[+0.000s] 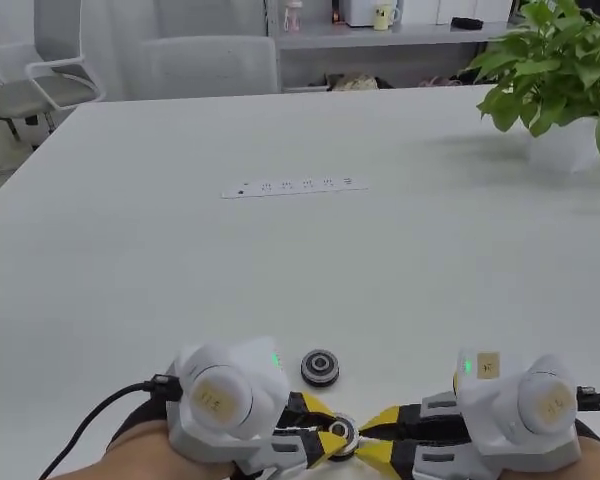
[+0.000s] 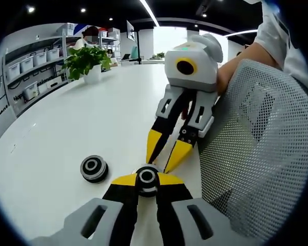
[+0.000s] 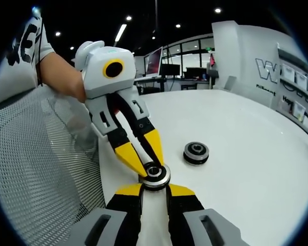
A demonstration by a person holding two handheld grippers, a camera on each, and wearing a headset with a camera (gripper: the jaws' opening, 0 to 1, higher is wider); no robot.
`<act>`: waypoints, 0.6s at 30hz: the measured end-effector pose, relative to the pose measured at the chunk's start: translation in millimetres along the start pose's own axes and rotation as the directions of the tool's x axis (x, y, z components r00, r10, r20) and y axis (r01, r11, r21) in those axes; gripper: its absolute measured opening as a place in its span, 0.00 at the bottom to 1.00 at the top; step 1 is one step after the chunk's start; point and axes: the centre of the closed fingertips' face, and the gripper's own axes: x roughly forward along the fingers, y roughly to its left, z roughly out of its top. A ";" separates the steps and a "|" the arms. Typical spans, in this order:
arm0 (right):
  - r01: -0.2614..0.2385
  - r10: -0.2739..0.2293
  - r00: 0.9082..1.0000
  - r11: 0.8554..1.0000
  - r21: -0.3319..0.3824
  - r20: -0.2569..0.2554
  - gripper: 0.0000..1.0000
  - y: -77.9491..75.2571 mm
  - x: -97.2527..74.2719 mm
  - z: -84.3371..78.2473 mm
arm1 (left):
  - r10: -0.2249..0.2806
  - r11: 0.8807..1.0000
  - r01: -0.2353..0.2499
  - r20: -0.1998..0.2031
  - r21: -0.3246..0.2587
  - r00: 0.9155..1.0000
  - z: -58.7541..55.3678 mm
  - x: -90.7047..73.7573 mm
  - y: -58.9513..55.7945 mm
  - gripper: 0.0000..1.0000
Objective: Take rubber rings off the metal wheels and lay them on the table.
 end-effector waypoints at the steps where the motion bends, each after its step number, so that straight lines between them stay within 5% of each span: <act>1: 0.002 -0.002 1.000 1.000 -0.004 0.010 0.18 -0.3 0.2 1.6 | 0.000 1.000 0.000 0.000 0.000 1.000 -0.1 0.0 0.1 0.08; 7: -0.028 0.028 1.000 0.999 -0.027 0.001 0.25 5.6 8.2 0.8 | 0.000 1.000 0.000 0.000 0.000 1.000 -0.1 0.0 0.1 0.08; 18: -0.022 0.022 1.000 0.999 -0.027 0.002 0.22 5.1 8.6 -3.1 | 0.001 1.000 -0.001 0.000 0.000 1.000 -0.4 0.3 -0.2 0.08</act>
